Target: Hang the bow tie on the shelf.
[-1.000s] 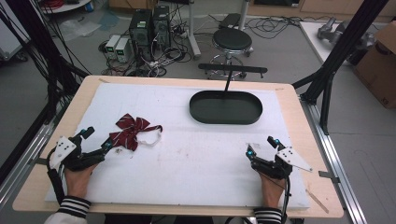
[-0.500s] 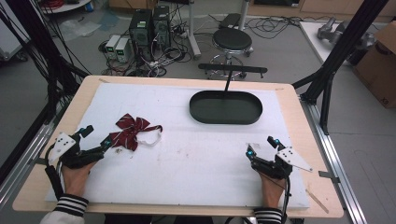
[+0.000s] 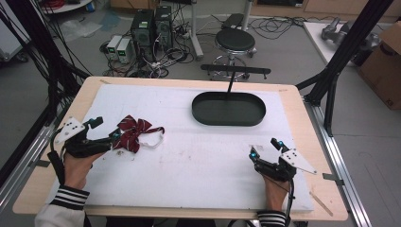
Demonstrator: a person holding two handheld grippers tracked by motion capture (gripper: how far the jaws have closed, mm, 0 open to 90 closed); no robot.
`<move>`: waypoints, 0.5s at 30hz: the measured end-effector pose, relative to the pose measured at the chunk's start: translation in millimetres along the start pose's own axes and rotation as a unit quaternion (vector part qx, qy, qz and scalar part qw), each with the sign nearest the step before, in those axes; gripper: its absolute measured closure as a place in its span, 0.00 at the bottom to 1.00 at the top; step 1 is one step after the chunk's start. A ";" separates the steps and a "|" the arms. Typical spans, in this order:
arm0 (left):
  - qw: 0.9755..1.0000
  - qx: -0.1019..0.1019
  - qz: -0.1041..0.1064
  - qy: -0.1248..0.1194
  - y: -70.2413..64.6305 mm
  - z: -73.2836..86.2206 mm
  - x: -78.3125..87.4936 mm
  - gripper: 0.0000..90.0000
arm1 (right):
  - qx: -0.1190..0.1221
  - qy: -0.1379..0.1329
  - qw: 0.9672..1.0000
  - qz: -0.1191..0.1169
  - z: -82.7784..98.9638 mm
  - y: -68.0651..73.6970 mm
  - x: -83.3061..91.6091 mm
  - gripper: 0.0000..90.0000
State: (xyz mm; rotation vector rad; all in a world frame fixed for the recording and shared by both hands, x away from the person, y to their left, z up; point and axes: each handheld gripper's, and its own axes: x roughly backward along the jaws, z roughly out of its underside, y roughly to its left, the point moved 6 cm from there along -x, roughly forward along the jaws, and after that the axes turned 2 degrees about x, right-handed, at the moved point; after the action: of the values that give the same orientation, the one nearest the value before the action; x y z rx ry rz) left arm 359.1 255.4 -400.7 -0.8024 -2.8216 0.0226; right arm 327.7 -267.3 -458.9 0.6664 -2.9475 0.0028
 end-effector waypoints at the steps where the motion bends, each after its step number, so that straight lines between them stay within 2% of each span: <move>1: 1.000 0.000 0.000 0.000 0.0 0.0 0.0 0.18 | 0.000 0.000 1.000 0.000 0.0 0.0 0.0 0.13; 3: 1.000 -0.011 0.011 0.005 -4.1 -4.5 -5.0 0.18 | 0.000 -0.001 1.000 -0.001 -0.1 -0.1 0.1 0.13; 4: 0.999 -0.015 0.032 0.009 -9.2 -8.8 -9.7 0.18 | -0.001 -0.001 1.000 -0.001 -0.1 -0.1 0.1 0.13; 5: 0.999 -0.015 0.032 0.009 -9.2 -8.8 -9.7 0.18 | -0.001 -0.001 1.000 -0.001 -0.1 -0.1 0.1 0.13; 6: 0.998 -0.024 0.048 0.019 -14.4 -12.3 -14.7 0.19 | -0.003 -0.001 1.000 -0.001 0.0 -0.1 0.2 0.13; 7: 0.998 -0.024 0.048 0.019 -14.4 -12.3 -14.7 0.19 | -0.003 -0.001 1.000 -0.001 0.0 -0.1 0.2 0.13; 8: 0.997 -0.031 0.061 0.034 -19.0 -14.5 -19.1 0.20 | -0.005 0.000 1.000 -0.001 0.0 0.1 0.4 0.13; 9: 0.997 -0.031 0.061 0.034 -19.0 -14.5 -19.1 0.21 | -0.005 0.000 1.000 -0.001 0.0 0.1 0.4 0.13; 11: 0.996 -0.035 0.066 0.053 -23.9 -16.7 -24.9 0.23 | -0.006 0.000 1.000 -0.002 0.0 0.0 0.4 0.13; 12: 0.995 -0.035 0.076 0.061 -27.9 -18.3 -29.2 0.23 | -0.006 0.000 1.000 -0.002 0.0 -0.1 0.4 0.13; 15: 0.994 -0.039 0.075 0.075 -31.7 -19.5 -35.6 0.23 | -0.007 -0.001 1.000 -0.002 0.0 -0.1 0.4 0.13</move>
State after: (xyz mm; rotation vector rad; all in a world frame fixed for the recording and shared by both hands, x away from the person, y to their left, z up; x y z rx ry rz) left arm 376.2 209.0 -386.4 -0.9887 -2.6313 -0.1200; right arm 327.3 -267.6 -458.8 0.6717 -2.9445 -0.0182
